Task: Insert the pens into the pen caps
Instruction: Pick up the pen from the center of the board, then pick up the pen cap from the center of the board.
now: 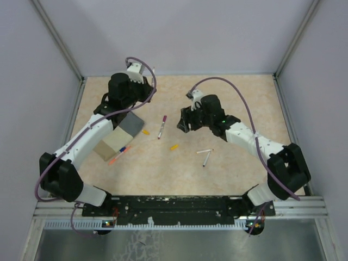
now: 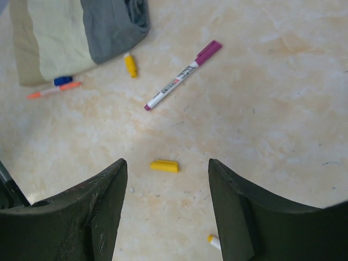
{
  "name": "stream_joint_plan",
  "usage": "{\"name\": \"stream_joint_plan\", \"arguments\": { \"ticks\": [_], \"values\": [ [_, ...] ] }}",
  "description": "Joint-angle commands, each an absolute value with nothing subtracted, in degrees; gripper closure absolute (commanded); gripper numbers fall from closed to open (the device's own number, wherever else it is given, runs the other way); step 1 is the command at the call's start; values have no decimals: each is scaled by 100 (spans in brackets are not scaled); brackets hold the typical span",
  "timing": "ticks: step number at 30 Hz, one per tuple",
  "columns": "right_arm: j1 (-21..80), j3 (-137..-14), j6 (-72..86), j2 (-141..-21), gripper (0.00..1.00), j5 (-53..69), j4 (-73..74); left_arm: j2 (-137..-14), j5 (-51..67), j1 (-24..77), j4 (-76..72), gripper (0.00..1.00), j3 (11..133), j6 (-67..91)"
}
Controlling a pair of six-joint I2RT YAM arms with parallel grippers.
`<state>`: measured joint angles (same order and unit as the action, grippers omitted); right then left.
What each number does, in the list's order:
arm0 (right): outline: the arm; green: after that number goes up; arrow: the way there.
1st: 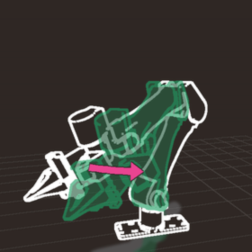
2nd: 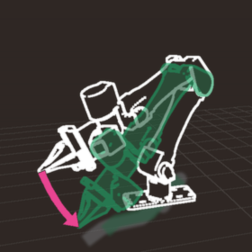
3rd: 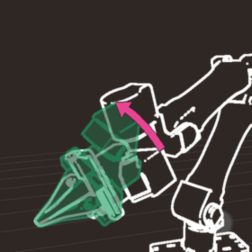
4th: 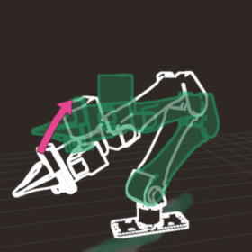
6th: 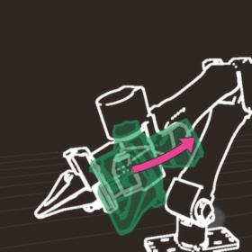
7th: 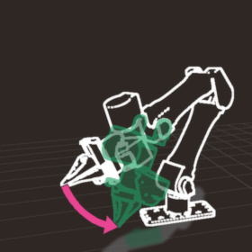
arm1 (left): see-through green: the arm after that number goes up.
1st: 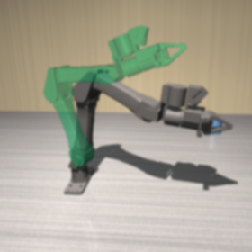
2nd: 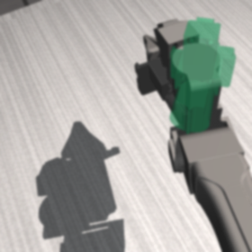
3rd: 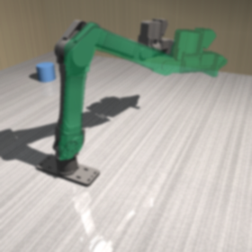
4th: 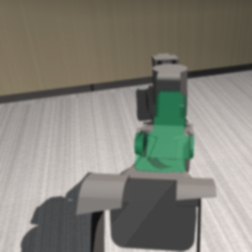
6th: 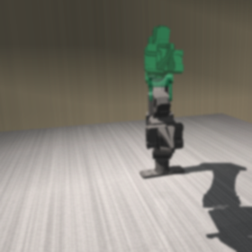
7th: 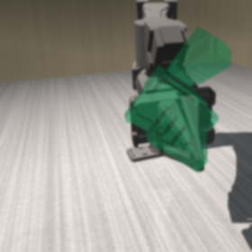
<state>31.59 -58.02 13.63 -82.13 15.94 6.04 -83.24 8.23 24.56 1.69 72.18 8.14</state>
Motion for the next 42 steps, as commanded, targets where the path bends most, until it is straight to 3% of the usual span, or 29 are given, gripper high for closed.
{"name": "stream_joint_plan", "arguments": {
  "ticks": [1,7,13,17,26,42],
  "values": [
    [3352,-6132,314,-8427,39,1684,638,-8178,405,2338,97,100,7052,786],
    [3366,-6415,1577,-8608,40,515,715,-8146,366,2296,105,100,7002,828],
    [3429,-5453,4223,-8342,46,-125,-72,-8235,611,2258,122,100,7022,962],
    [3651,-4920,5117,-8126,47,-636,-575,-8249,661,2239,134,100,7017,1007],
    [4490,-6168,6785,-8861,46,-2416,1894,-8332,942,2226,138,100,7046,1151],
    [5110,-8012,7488,-10807,43,-2405,3826,-8315,701,2194,202,100,7049,1107]
  ]
}}
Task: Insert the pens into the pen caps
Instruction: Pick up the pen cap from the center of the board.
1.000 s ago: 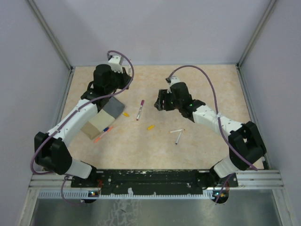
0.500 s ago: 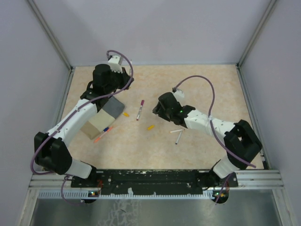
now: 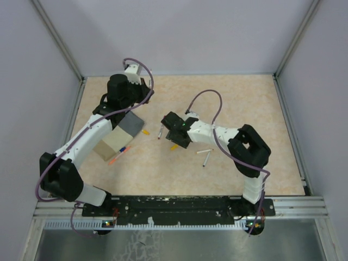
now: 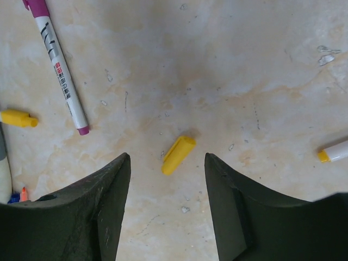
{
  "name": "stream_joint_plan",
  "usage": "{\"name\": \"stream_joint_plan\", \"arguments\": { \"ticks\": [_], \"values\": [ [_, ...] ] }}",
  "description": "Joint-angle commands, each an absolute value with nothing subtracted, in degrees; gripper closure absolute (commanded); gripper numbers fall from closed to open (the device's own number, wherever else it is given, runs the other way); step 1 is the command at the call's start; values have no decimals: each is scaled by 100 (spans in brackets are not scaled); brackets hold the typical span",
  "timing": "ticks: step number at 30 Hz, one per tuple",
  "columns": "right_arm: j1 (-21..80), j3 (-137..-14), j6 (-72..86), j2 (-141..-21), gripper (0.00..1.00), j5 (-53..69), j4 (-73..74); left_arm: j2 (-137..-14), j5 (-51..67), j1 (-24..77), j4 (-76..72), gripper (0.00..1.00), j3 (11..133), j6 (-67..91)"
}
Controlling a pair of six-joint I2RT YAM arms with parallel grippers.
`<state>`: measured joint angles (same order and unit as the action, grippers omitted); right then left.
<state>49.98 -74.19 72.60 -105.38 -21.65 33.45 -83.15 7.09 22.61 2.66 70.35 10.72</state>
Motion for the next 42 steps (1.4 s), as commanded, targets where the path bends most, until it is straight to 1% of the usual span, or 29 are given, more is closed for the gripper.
{"name": "stream_joint_plan", "arguments": {
  "ticks": [1,5,13,18,28,33,38,42],
  "values": [
    [5113,-8093,7488,-10888,43,-2371,3877,-8307,741,2197,181,100,7042,1100],
    [5150,-8303,7475,-11226,43,-2325,3947,-8297,838,2170,154,100,7039,1082],
    [5183,-8550,7497,-11535,45,-2325,4171,-8293,935,2100,142,100,7045,1097],
    [5194,-8629,7478,-11690,48,-2303,4274,-8301,1007,2067,132,100,7040,1116],
    [5194,-8595,7353,-11815,61,-2247,4211,-8370,1115,2000,106,100,7035,1173],
    [5198,-8516,7218,-11788,71,-2323,4188,-8390,1163,1970,97,100,7027,1195],
    [5196,-8181,6649,-11669,78,-2145,3735,-8410,1183,1934,96,100,7030,1218],
    [5174,-7916,6106,-11466,81,-2113,3458,-8442,1231,1916,88,100,7031,1237]
  ]
}}
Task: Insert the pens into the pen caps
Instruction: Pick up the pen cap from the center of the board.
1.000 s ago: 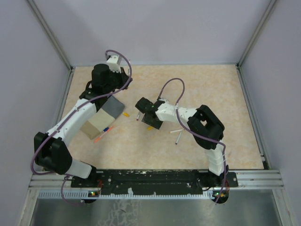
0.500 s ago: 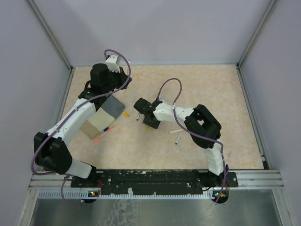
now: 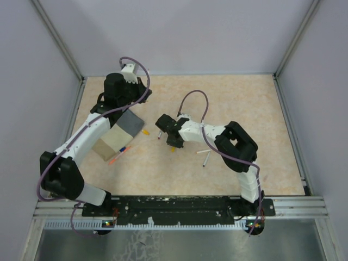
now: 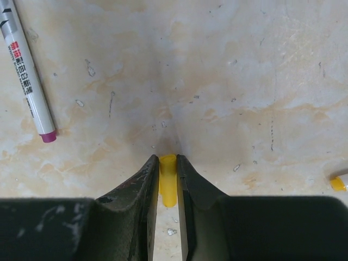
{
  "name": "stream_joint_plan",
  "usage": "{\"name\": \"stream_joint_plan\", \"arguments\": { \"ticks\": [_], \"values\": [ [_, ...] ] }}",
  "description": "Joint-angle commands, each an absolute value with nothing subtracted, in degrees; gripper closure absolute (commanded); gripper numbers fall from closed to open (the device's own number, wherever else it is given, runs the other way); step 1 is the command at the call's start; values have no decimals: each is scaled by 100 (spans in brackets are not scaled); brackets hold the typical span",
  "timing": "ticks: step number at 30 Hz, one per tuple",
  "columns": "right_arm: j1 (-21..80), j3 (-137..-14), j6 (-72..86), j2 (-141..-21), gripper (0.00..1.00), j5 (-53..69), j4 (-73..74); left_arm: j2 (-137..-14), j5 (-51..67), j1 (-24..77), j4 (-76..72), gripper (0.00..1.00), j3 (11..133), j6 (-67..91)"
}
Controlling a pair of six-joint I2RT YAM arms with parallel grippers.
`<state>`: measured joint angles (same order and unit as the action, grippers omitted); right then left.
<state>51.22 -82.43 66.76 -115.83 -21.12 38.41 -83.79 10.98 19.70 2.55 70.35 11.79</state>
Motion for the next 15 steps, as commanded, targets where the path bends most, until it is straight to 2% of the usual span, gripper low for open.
{"name": "stream_joint_plan", "arguments": {
  "ticks": [1,15],
  "values": [
    [5158,-7846,5919,-11411,81,-2049,3364,-8453,1251,1908,88,100,7031,1246],
    [4675,-6462,3203,-10284,80,-874,2447,-8473,1359,1833,79,100,7041,1282]
  ]
}}
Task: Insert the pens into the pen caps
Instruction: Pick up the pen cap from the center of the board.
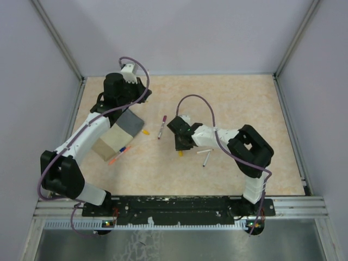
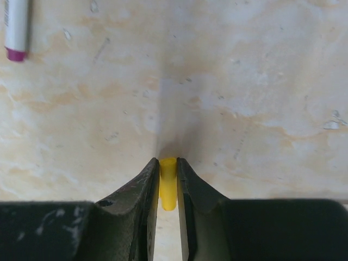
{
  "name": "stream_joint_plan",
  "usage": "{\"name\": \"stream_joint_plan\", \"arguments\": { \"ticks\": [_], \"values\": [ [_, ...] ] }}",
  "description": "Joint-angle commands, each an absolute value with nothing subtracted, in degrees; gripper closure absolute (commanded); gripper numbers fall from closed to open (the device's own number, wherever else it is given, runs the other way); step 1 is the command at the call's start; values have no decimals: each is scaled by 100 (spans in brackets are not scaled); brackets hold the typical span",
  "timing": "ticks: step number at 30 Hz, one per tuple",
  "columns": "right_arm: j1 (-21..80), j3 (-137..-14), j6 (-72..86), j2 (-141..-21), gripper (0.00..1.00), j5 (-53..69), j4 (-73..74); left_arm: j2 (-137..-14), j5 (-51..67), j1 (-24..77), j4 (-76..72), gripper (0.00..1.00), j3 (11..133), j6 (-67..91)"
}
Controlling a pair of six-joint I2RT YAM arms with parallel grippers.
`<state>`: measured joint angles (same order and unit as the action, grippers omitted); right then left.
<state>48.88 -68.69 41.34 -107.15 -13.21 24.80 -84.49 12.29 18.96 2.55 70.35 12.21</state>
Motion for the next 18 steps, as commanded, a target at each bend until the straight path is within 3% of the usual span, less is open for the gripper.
{"name": "stream_joint_plan", "arguments": {
  "ticks": [1,10,18],
  "values": [
    [4639,-6404,3098,-10211,79,-812,2458,-8473,1365,1829,75,100,7042,1279],
    [4570,-6396,2689,-10053,64,-625,2745,-8539,1499,1780,51,100,7047,1334],
    [4570,-6508,2883,-10042,62,-556,2944,-8577,1596,1740,35,100,7047,1370]
  ]
}}
